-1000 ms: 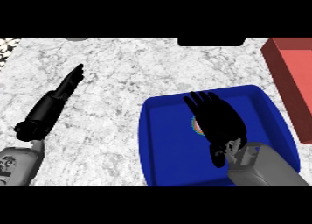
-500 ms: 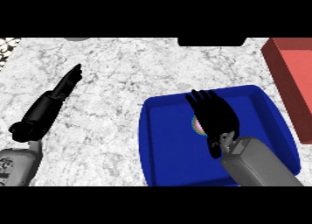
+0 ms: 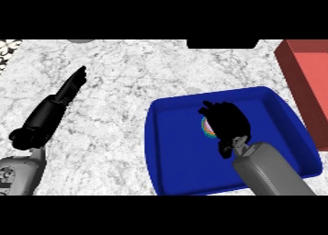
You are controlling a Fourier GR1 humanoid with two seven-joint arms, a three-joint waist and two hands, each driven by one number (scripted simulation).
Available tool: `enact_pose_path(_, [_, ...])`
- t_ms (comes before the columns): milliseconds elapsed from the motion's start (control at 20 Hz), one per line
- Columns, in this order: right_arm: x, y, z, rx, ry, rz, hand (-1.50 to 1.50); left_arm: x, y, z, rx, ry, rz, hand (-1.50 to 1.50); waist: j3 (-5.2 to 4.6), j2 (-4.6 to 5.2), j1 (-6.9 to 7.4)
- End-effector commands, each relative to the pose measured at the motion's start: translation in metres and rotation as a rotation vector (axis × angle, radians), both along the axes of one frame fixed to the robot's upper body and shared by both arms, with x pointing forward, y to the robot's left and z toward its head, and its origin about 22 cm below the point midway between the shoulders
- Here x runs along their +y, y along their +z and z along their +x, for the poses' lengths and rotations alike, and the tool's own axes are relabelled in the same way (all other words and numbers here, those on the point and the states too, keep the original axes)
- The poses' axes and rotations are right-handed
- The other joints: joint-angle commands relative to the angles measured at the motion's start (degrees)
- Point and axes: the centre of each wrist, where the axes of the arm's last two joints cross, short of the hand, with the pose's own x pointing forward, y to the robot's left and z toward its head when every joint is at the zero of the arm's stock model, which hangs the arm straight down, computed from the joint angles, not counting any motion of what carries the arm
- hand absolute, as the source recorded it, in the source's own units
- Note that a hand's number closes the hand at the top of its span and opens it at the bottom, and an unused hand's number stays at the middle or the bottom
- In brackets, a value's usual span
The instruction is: Pick the cupcake from the tray and place it in the cardboard box
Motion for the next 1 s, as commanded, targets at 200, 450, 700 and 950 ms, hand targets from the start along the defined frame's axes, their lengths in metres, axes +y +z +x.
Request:
enact_pose_path(200, [0.015,-0.019,0.003,-0.126,0.154,0.016,1.5,-0.002,0.001,0.011,0.006,-0.002,-0.002,0.0,0.04,0.11,0.04])
enact_pose_path(450, [0.015,-0.015,-0.004,-0.189,0.203,0.037,1.5,-0.007,-0.008,0.006,0.016,0.019,-0.002,0.0,0.02,0.04,-0.15])
enact_pose_path(700, [-0.048,0.01,0.074,-0.242,-0.285,0.209,1.5,-0.014,-0.008,-0.001,-0.004,-0.03,-0.002,0.0,0.17,1.3,2.45])
enact_pose_path(950, [-0.093,0.066,0.119,-0.393,-0.541,0.288,1.5,-0.028,0.003,0.009,-0.035,-0.08,0.002,0.0,0.21,2.26,4.29])
